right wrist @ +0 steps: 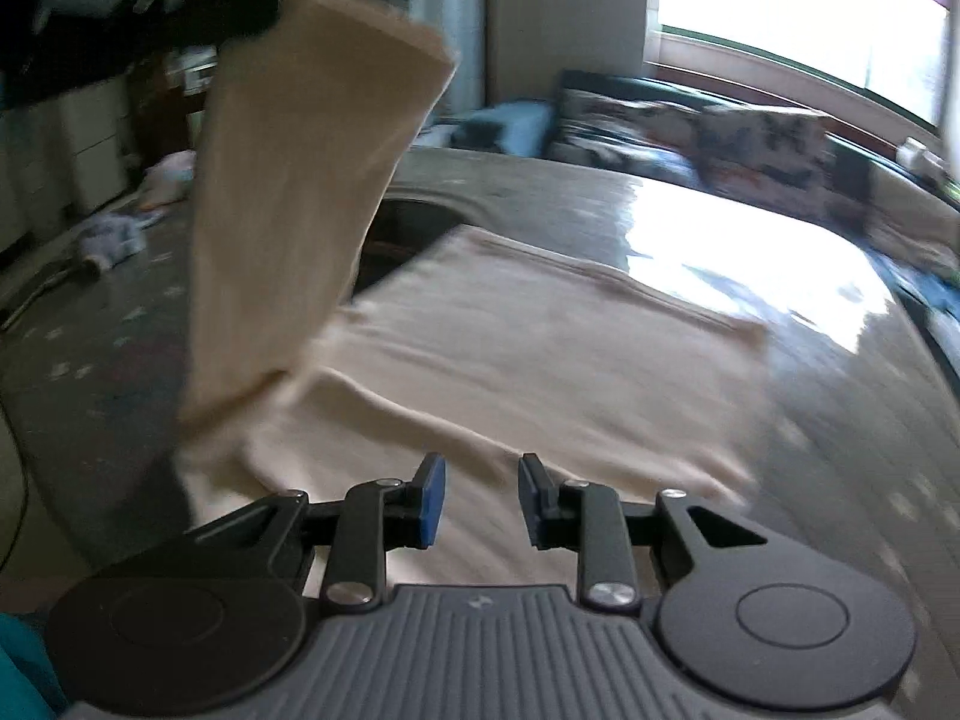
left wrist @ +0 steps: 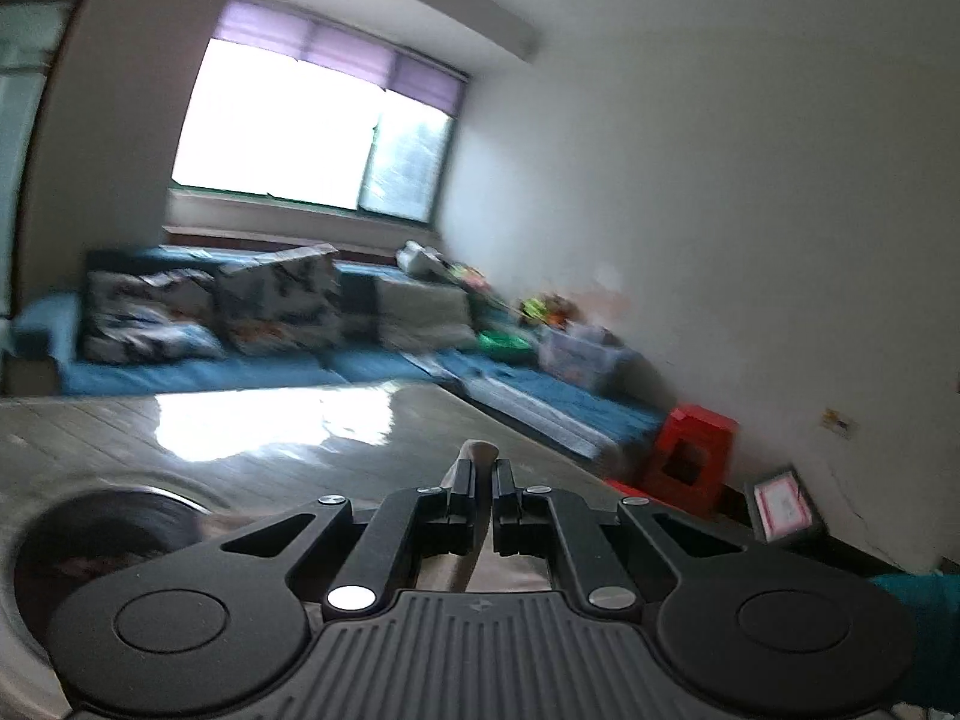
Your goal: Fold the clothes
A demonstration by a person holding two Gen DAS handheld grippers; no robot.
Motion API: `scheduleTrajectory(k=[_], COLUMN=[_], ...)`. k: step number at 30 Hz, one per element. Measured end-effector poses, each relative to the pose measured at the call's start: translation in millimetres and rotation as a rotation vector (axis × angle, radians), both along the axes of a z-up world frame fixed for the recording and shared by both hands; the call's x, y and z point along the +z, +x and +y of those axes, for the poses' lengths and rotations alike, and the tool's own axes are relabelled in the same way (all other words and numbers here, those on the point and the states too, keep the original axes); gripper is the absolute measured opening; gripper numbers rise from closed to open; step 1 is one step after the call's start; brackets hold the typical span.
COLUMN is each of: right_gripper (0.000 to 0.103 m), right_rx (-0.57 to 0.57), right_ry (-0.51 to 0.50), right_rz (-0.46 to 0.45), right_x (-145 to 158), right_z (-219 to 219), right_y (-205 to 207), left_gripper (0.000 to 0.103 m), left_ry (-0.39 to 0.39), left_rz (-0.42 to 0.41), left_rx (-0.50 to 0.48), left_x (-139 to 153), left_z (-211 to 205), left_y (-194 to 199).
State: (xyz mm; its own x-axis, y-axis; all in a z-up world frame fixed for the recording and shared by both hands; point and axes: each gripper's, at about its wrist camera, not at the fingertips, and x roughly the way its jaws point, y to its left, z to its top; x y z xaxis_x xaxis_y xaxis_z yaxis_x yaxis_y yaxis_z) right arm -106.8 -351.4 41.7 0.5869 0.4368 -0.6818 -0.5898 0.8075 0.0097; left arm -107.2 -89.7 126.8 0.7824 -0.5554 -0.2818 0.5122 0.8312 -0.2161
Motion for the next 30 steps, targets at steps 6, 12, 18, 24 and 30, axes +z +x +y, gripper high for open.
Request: scheduleTrajectory(k=[6, 12, 18, 24, 30], right_gripper=[0.026, 0.026, 0.026, 0.020, 0.004], right_rx=[-0.144, -0.206, -0.189, -0.156, -0.147], right_ry=[-0.004, -0.001, 0.064, 0.078, 0.031], right_rz=[0.024, 0.030, 0.020, 0.035, -0.004], right_x=[-5, -7, -4, -17, -18], right_z=[-53, -80, -72, -48, -31], right_y=[-7, -12, -2, 16, 18], left_gripper=[0.012, 0.031, 0.035, 0.033, 0.030], left_ry=[0.085, 0.157, 0.201, 0.209, 0.248], left_rz=[0.096, 0.206, 0.191, 0.259, 0.284], left_rx=[-0.104, -0.140, -0.028, 0.063, 0.101], left_x=[-45, -72, -71, -81, -98], left_z=[-65, -69, -21, 10, 16], left_y=[7, 7, 11, 33, 43])
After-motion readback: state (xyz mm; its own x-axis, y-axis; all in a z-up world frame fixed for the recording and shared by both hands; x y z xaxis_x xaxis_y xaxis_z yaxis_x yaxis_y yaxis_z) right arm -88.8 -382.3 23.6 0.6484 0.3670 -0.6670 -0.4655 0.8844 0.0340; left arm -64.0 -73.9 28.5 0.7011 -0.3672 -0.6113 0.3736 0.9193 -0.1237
